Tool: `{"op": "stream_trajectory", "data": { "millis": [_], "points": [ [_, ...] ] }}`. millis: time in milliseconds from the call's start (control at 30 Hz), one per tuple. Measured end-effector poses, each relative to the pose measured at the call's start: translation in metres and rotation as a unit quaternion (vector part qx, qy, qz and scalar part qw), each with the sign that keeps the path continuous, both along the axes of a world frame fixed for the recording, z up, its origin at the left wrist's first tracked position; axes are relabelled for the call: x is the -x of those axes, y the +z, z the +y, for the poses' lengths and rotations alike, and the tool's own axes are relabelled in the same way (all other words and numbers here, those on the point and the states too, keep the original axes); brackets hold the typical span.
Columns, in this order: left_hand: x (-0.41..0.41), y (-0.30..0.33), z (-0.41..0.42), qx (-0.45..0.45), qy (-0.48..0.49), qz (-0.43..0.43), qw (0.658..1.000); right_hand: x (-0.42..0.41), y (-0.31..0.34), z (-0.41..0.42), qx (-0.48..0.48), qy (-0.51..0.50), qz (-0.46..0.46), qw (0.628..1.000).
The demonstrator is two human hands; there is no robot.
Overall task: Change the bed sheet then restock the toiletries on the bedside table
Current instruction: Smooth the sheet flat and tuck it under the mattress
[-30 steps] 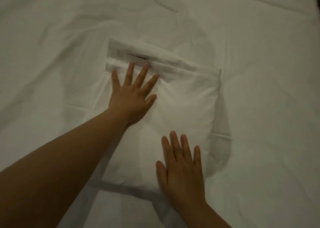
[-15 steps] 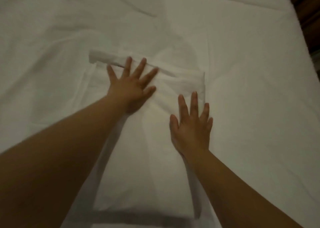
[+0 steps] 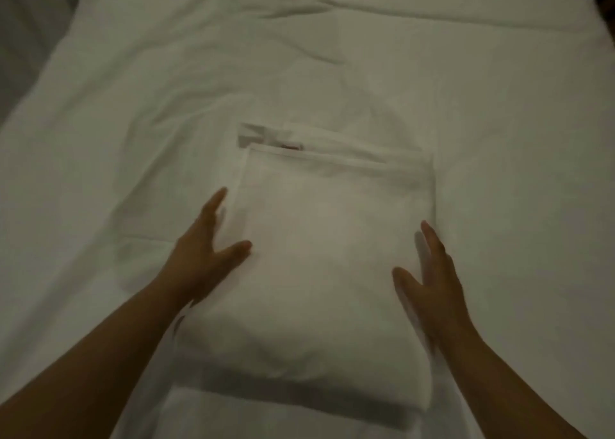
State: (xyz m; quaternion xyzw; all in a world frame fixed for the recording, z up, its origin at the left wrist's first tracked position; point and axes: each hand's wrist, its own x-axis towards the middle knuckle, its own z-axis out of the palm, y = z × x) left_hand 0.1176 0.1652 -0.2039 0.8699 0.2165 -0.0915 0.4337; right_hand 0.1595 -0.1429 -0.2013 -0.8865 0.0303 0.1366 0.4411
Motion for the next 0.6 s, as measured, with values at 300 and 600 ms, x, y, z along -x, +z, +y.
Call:
{"op": "stream_trajectory", "data": {
  "millis": [300, 600],
  "points": [
    [-0.007, 0.013, 0.006, 0.313, -0.049, 0.102, 0.943, 0.007, 0.01, -0.004, -0.175, -0.035, 0.119, 0.977],
    [0.066, 0.03, -0.009, 0.368, 0.061, 0.044, 0.927, 0.037, 0.041, -0.007, -0.161, 0.017, 0.119, 0.98]
  ]
}}
